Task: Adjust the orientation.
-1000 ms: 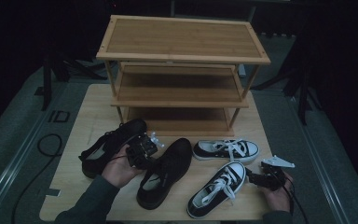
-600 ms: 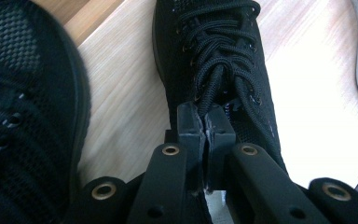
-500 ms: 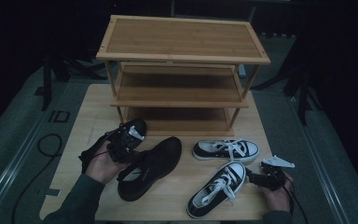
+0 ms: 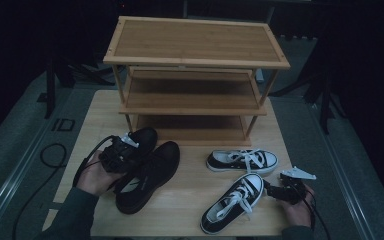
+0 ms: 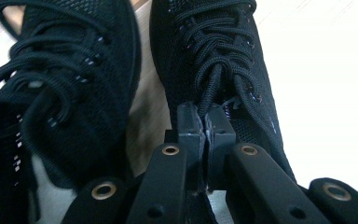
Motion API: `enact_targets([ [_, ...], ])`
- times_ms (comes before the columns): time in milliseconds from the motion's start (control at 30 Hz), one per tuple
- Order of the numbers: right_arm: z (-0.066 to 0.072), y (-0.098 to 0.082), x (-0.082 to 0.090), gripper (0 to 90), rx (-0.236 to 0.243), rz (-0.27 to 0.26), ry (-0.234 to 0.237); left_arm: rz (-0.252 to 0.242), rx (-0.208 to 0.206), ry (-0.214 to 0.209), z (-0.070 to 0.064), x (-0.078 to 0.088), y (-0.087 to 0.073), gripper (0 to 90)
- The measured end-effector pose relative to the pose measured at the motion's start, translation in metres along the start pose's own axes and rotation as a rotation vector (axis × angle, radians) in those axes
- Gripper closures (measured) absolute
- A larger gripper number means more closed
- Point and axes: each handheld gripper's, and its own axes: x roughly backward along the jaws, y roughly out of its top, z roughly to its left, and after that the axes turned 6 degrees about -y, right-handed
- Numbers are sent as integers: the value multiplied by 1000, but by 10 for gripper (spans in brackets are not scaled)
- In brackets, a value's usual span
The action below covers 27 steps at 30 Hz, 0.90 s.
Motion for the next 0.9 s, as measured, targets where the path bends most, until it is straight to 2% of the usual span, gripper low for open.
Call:
enact_targets([
  [233,0,0,0,202,0,0,0,6,12,17,5,5,-7,878],
  [367,0,0,0,202,0,0,0,10,4,15,7,6,-8,878],
  [667,0,0,0,202,0,0,0,34,1,43,12,11,-15,877],
  [900,0,0,0,202,0,0,0,26,14,50,17,15,-23,876],
])
